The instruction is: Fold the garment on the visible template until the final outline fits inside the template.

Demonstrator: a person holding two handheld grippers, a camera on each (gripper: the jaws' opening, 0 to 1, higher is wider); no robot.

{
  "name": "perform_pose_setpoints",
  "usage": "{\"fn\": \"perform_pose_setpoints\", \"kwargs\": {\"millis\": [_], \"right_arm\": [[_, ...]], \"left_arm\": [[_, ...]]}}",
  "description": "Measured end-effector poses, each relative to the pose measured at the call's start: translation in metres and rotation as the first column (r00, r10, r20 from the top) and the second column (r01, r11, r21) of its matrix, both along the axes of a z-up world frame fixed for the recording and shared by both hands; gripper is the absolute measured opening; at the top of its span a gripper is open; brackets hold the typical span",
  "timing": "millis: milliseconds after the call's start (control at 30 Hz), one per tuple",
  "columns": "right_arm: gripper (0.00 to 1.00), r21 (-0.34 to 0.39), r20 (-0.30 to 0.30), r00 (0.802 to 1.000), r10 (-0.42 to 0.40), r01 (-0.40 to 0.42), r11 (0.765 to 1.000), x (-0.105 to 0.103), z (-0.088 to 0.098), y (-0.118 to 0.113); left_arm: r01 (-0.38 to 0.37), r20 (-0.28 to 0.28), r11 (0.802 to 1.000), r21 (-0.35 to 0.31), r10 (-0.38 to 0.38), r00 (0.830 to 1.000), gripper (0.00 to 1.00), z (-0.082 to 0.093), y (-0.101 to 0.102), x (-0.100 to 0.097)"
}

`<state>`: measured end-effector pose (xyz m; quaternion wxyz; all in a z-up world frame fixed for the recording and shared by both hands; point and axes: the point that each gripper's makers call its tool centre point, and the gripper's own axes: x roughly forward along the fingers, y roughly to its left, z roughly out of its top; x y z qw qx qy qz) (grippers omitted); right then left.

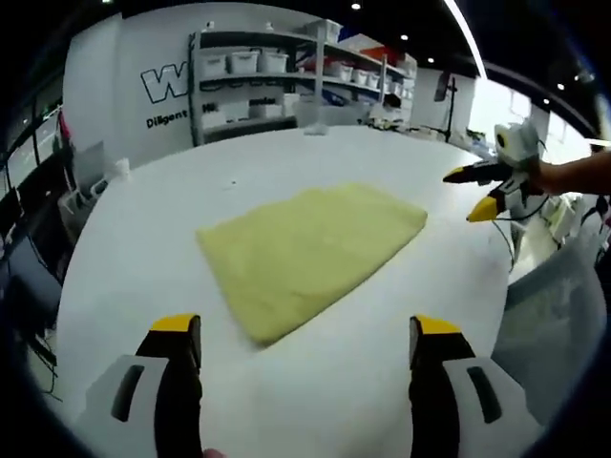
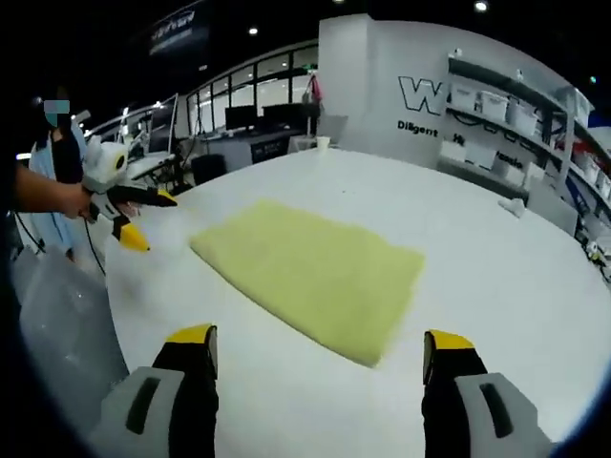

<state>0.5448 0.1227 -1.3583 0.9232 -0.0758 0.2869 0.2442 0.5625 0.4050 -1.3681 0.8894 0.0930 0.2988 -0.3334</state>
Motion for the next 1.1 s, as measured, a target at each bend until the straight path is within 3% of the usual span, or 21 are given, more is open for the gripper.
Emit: {"fn": "perform_pose_setpoints", "kwargs": {"millis": [233, 333, 433, 633, 833, 1100], "right_arm": [[0.99, 0.043, 0.041, 0.998, -0.042, 0.040, 0.998, -0.011, 0.010, 0.009], [0.99, 0.052, 0.039, 0.998, -0.056, 0.054, 0.997, -0.013, 0.006, 0.009], [0.99, 0.044, 0.031, 0.998, -0.062, 0.060, 0.997, -0.016, 0.003, 0.008], [0.99, 0.050, 0.039, 0.996, -0.076, 0.074, 0.996, -0.025, 0.002, 0.010], [0.99, 0.032, 0.058, 0.995, -0.086, 0.084, 0.996, -0.033, 0.000, 0.015], [0.99, 0.049, 0.098, 0.982, -0.162, 0.158, 0.986, -0.026, 0.004, 0.009]], "left_arm": [[-0.067, -0.001, 0.996, -0.067, 0.067, 0.998, 0.89, 0.007, 0.006, -0.012], [-0.102, -0.003, 0.990, -0.095, 0.102, 0.995, 0.89, 0.009, 0.008, -0.015], [-0.081, 0.006, 0.994, -0.069, 0.082, 0.997, 0.90, 0.008, 0.007, -0.021], [-0.086, 0.029, 0.993, -0.080, 0.089, 0.996, 0.92, 0.017, 0.009, -0.031], [-0.089, 0.049, 0.995, -0.050, 0.091, 0.995, 0.94, 0.010, 0.013, -0.044], [-0.136, 0.068, 0.990, -0.045, 0.139, 0.988, 0.96, 0.002, 0.021, -0.038]]}}
